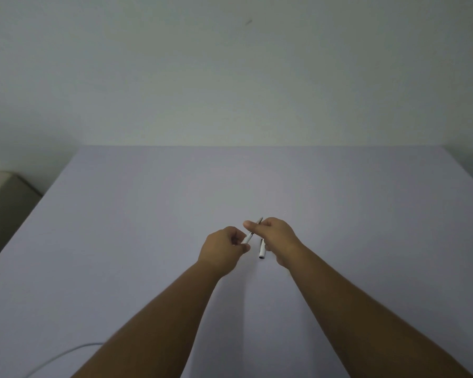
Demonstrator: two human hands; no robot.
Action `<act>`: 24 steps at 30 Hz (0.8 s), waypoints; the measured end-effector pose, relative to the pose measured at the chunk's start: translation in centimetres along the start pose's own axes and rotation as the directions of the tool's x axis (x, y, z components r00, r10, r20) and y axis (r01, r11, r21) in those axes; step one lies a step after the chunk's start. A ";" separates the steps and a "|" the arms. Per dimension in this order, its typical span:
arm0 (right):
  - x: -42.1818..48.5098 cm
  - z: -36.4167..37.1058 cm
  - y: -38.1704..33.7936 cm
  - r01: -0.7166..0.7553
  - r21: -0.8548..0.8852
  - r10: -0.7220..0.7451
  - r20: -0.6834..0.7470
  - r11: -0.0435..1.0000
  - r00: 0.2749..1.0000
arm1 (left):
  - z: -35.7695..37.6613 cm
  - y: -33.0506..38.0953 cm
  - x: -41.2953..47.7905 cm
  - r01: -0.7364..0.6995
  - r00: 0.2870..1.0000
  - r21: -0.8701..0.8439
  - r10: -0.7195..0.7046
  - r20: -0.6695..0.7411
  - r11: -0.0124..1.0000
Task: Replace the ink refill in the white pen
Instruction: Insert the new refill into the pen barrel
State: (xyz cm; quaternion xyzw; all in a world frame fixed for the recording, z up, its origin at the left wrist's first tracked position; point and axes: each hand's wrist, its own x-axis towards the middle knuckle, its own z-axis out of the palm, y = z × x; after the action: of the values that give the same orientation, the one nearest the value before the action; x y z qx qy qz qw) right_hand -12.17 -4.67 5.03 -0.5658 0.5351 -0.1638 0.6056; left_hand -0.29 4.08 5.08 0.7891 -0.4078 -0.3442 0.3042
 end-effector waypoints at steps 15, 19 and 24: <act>0.0 -0.6 -0.1 0.073 0.066 -0.074 0.017 0.995 0.997 | 0.3 0.3 0.1 -0.013 1.000 0.018 0.014 -0.021 1.000; -0.1 -0.3 -0.4 -0.001 0.009 0.001 -0.014 1.000 1.000 | 0.5 0.3 -0.1 -0.011 1.000 0.020 0.011 -0.021 1.000; -0.4 0.0 -0.2 0.048 0.096 -0.049 0.006 0.994 0.999 | 0.2 0.3 -0.1 -0.002 0.999 0.005 0.002 -0.044 1.000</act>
State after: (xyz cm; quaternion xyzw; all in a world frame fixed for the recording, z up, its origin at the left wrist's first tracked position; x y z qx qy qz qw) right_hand -12.26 -4.43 5.40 -0.5497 0.5101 -0.2015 0.6301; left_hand -0.61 4.00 5.23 0.7968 -0.4027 -0.3254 0.3117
